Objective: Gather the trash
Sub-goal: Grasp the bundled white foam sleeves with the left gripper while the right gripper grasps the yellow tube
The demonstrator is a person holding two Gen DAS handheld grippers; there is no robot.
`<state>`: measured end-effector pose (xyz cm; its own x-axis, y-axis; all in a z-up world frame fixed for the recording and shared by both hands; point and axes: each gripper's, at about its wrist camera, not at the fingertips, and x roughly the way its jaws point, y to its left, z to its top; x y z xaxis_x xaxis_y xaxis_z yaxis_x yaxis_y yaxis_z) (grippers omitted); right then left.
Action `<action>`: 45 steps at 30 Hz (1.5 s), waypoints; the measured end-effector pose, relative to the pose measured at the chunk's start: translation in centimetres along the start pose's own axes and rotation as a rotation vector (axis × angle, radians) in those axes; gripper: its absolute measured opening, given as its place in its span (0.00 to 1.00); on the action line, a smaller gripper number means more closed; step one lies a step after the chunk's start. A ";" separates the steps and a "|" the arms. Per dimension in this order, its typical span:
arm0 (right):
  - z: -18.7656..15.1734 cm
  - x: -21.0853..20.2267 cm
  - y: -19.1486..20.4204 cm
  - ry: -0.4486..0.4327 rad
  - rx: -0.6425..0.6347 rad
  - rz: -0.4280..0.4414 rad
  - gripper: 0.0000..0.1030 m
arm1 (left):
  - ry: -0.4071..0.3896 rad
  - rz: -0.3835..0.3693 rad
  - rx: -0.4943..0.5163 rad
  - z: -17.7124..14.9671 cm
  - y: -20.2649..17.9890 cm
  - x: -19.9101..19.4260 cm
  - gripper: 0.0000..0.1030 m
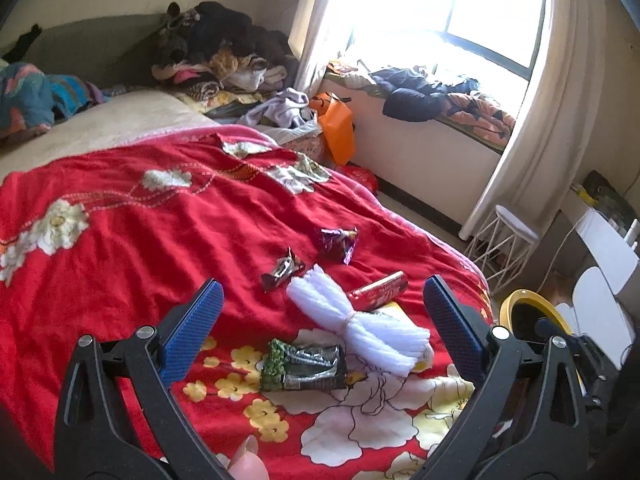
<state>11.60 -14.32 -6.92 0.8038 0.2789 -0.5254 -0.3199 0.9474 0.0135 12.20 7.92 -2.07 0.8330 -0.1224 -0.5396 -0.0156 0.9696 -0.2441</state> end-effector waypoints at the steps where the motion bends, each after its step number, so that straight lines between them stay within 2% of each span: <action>1: -0.2 0.5 0.0 0.014 0.004 0.003 0.74 | 0.010 -0.007 -0.008 -0.2 0.3 0.1 0.89; 3: -0.5 1.4 -0.1 0.034 0.006 0.002 0.74 | 0.031 -0.023 -0.017 -0.5 0.6 0.4 0.89; 5: -0.7 2.2 -0.2 0.053 0.011 0.003 0.71 | 0.049 -0.042 -0.026 -0.7 0.7 0.8 0.84; 9: -1.1 3.8 -0.3 0.097 0.025 0.019 0.66 | 0.097 -0.084 -0.042 -1.2 0.6 1.6 0.68; 13: -1.5 5.7 -0.5 0.150 0.038 0.051 0.54 | 0.152 -0.125 -0.059 -1.8 0.2 2.6 0.56; 21: -2.2 8.6 -0.5 0.235 0.057 0.150 0.39 | 0.262 -0.181 -0.091 -3.3 -1.1 5.2 0.39; 26: -2.3 9.5 -0.9 0.262 0.074 0.208 0.33 | 0.330 -0.201 -0.137 -4.0 -1.3 7.0 0.37; 33: -2.4 9.9 -0.5 0.276 0.047 0.251 0.27 | 0.358 -0.190 -0.119 -4.5 -2.5 8.0 0.32; 35: -2.3 9.9 -0.3 0.275 0.036 0.253 0.26 | 0.367 -0.184 -0.117 -4.6 -2.7 8.3 0.29; 37: -2.3 10.0 -0.3 0.275 0.035 0.256 0.24 | 0.377 -0.151 -0.111 -4.7 -2.8 8.6 0.22; 42: -2.4 9.6 -0.3 0.255 0.024 0.247 0.20 | 0.397 -0.149 -0.094 -5.2 -3.1 8.9 0.14; 45: -2.6 9.1 -0.3 0.248 0.020 0.243 0.19 | 0.380 -0.150 -0.076 -5.2 -3.4 8.6 0.11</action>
<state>17.73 -12.47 -13.93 0.5581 0.4518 -0.6960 -0.4750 0.8617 0.1784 16.58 2.45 -10.06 0.5660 -0.3449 -0.7488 0.0378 0.9182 -0.3943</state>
